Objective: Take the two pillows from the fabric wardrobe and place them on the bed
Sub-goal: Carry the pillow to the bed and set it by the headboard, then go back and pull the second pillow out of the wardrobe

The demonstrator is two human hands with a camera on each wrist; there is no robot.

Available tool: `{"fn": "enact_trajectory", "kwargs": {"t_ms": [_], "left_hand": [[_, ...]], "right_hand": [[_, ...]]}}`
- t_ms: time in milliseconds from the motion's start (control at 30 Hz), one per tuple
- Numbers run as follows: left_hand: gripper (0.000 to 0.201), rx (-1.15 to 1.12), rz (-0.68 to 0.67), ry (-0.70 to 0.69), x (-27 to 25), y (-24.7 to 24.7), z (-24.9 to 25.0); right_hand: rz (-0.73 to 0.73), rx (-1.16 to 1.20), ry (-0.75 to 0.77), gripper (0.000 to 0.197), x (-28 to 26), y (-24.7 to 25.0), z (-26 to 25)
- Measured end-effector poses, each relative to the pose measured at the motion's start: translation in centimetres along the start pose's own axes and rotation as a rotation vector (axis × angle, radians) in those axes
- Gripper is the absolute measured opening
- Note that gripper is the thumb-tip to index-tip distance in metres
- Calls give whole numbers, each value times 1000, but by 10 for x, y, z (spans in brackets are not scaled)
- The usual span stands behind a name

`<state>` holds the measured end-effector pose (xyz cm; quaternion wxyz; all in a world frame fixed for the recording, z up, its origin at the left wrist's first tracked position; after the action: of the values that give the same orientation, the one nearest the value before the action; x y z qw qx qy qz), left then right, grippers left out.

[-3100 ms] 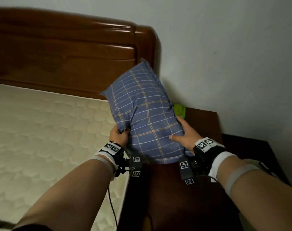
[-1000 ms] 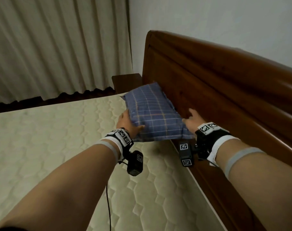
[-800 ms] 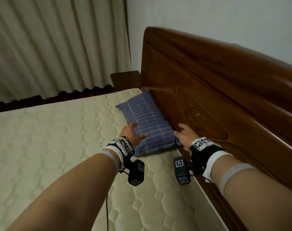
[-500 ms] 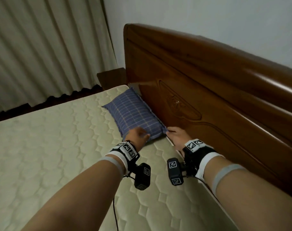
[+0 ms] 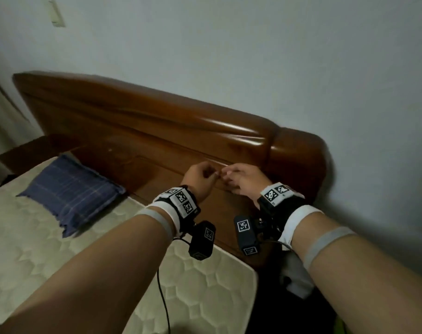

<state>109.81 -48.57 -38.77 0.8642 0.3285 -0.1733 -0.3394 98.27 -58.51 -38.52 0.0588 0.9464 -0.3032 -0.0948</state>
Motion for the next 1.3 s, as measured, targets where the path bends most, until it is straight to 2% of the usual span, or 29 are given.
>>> {"fn": "enact_trajectory", "kwargs": {"t_ms": [167,300,533,700,867,1033,1133,1300], "left_hand": [[6,-119,-171,-159,-25,-87,120],[8,-158,-268,-259,-46,-150,168],[19,-227,-542,-299,-117,-258,233],[19,-220,-691,-414,-173,-314,296],[20,-219,-839,-578,-239,-360,361],[18,-218,-1016,-763,-335,-398,433],[17,-211,-1111,-855,-396,-414,456],[15,-206,-1213,-911,-488,-440,475]], "right_hand": [[237,68,-51,21,-74,132,16],[395,90,-91,27,-127,205,51],[623,174,-190,26,-241,284,116],[828,208,-221,22,-330,334,138],[989,209,-251,21,-416,367,148],[1243,247,-267,20,-528,388,151],[1367,247,-277,22,-589,393,163],[1504,338,-352,24,-688,378,190]]}}
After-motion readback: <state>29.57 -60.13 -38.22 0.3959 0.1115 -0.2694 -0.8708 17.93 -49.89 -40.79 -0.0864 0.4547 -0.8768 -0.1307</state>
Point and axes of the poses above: each hand's wrist, its own x-axis towards the middle knuckle, its own y-axis out of the back of the hand, z = x × y, the point moved 5 cm from there along x, towards the middle knuckle, and after that the axes turned 3 degrees about x, right-handed, at the moved point
